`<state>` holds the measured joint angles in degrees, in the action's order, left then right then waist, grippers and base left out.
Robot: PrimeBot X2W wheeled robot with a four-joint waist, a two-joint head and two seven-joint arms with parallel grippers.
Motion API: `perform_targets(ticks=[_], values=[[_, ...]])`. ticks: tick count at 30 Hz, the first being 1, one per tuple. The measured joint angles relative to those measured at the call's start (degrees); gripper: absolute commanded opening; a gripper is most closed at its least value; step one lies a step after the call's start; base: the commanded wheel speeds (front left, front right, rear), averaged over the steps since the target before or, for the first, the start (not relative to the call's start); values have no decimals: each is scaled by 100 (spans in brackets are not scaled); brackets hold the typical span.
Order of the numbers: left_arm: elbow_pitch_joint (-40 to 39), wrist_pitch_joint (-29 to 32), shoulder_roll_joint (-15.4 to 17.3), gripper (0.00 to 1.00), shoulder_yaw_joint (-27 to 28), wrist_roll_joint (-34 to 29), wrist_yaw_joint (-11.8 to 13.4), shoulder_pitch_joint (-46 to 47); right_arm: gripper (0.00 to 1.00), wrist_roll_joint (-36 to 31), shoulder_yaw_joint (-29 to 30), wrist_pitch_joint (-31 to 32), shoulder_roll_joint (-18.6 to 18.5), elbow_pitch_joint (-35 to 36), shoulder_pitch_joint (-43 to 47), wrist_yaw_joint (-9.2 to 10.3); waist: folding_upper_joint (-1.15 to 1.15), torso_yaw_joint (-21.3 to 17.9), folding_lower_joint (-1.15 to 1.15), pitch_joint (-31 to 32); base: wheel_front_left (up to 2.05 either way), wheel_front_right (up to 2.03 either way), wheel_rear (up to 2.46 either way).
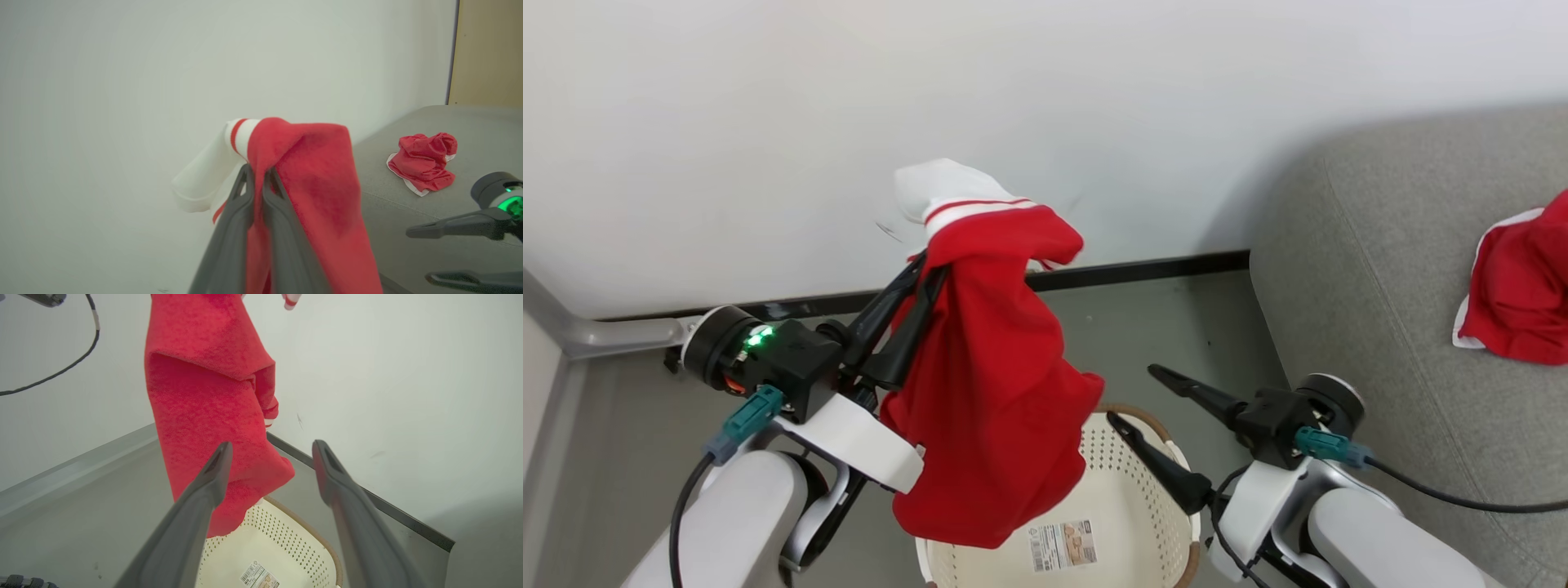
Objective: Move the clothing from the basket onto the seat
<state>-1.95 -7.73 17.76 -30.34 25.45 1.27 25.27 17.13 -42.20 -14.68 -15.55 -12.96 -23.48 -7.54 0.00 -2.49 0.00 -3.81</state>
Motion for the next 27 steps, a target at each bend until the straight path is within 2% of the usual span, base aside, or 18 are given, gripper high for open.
perform_targets(ticks=[9,16,25,26,27], values=[[-290,316,-77,0,-187,75,-43,-1,100,1056,-1178,342,-312,-12,-687,0,0,228,0,342,0,0,0],[-468,521,-134,0,-291,107,-43,-1,100,1908,-2135,665,-416,-5,-1094,0,0,435,0,495,0,0,0],[-601,740,-191,0,-385,155,-41,-10,100,2353,-2967,790,-482,-67,-1700,0,0,672,0,568,0,0,0],[-609,766,-197,0,-386,186,-41,-13,48,2405,-3056,790,-471,-73,-1704,0,0,694,0,570,0,0,0],[-616,767,-204,0,-388,208,-40,-15,36,2432,-3148,789,-457,-79,-1708,0,0,714,0,569,0,0,0]])
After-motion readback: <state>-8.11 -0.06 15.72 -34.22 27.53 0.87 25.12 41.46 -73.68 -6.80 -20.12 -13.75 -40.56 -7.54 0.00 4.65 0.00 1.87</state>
